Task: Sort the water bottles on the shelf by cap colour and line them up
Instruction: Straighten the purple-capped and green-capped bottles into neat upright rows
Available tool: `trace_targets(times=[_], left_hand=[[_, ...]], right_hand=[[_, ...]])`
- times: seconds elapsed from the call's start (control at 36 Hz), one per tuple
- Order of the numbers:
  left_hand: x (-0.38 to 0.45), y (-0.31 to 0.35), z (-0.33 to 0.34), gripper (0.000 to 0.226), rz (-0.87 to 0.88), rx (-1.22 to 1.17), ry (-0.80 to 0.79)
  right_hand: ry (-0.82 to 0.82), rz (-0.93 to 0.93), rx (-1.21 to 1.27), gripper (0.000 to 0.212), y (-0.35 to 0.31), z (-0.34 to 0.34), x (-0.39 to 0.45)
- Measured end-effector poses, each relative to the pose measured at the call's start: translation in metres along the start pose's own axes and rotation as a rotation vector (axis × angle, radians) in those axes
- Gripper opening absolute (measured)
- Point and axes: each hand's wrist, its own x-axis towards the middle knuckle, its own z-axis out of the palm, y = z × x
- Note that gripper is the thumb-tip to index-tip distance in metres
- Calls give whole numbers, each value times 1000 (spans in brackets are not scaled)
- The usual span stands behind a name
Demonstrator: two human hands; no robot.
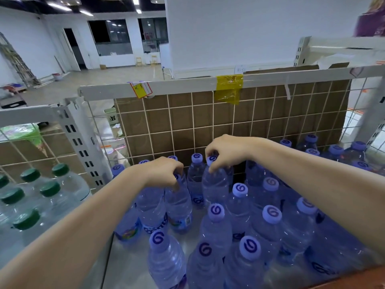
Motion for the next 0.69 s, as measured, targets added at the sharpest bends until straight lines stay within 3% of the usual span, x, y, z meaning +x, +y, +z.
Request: trace_targets(times=[0.31, 0.42, 0.58, 0.69], left_hand=[[-4, 2, 3, 29, -10, -4, -4], [-4, 7, 1, 26, -25, -19, -15], [0, 14, 0, 25, -54, 63, -81], [5, 16, -4, 20, -24, 127, 4]], right_hand=[[34, -63, -30, 18, -16, 39, 9], [30, -26, 25, 35, -17, 42, 9], [-20, 27, 65, 22, -19, 42, 3], [48, 62, 100, 42, -15, 30, -16]])
